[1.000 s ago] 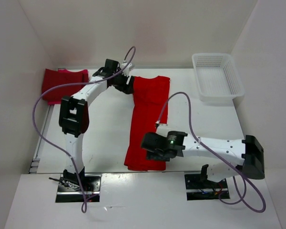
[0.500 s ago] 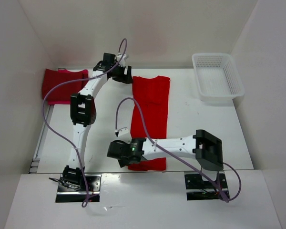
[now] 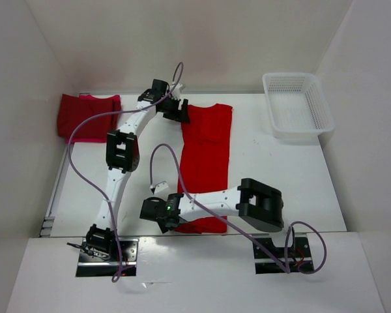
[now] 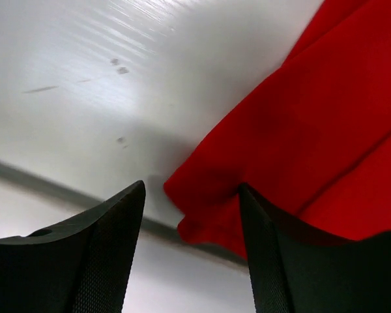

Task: Fold and stack the t-shirts
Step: Rotate the tshirt 90 degrees

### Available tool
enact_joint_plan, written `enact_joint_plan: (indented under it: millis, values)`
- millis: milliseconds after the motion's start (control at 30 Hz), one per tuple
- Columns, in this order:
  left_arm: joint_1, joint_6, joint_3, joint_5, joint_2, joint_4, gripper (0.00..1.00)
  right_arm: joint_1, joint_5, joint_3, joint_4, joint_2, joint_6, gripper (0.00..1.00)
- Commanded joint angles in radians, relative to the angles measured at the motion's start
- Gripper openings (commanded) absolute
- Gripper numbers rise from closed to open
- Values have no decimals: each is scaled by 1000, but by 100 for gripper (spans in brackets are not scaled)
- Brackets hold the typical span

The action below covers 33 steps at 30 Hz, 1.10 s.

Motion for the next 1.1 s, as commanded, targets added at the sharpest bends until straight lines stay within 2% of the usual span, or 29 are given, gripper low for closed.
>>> enact_joint_plan:
  millis: [0,67,133,200,233,300,333,367,400,467,633,767,800,833,867,900,967,1000,1067]
  values:
    - [-9,5,44,31,35,-15,83,-6,2,34,-11,60,-1,57]
    - [-9,5,53,31,45,-15,77,-15,2,17,-22,60,22,50]
    - [-9,5,64,42,54,-15,69,-15,-23,-38,-1,36,42,47]
    - [-18,5,74,42,65,-15,60,-26,-59,-72,42,-1,42,39]
    - [-18,5,85,42,65,-15,49,-26,-59,-82,42,-12,42,28]
    - [-18,-4,97,42,74,-15,37,-26,-68,-83,43,-21,42,14]
    - [-18,-4,97,42,83,-15,31,-26,-79,-83,42,-21,28,4]
    - [-18,-4,107,32,83,-5,25,-26,-79,-83,33,-32,19,0]
    - [-18,-13,123,22,94,-5,14,-26,-79,-83,33,-32,10,0]
    - [-27,-13,159,-16,106,5,7,-12,-93,-92,24,-58,-22,0]
    - [-27,10,212,-81,115,14,5,9,-185,-133,42,-95,-84,0]
    - [-27,10,235,-92,124,14,7,9,-185,-164,42,-131,-93,0]
    - [-27,10,235,-92,134,14,8,9,-185,-164,52,-131,-93,3]
    - [-27,19,235,-81,134,0,11,9,-185,-164,52,-131,-102,15]
    - [-27,19,235,-55,134,0,27,9,-185,-143,41,-131,-102,45]
    - [-18,19,235,-44,134,-15,33,9,-173,-133,41,-119,-102,61]
    - [-18,10,235,-32,134,-28,47,9,-152,-104,30,-110,-111,82]
    - [-18,-1,235,-32,125,-37,59,9,-152,-95,30,-110,-112,83]
    - [-18,-1,226,-32,115,-50,65,-1,-130,-61,30,-130,-112,87]
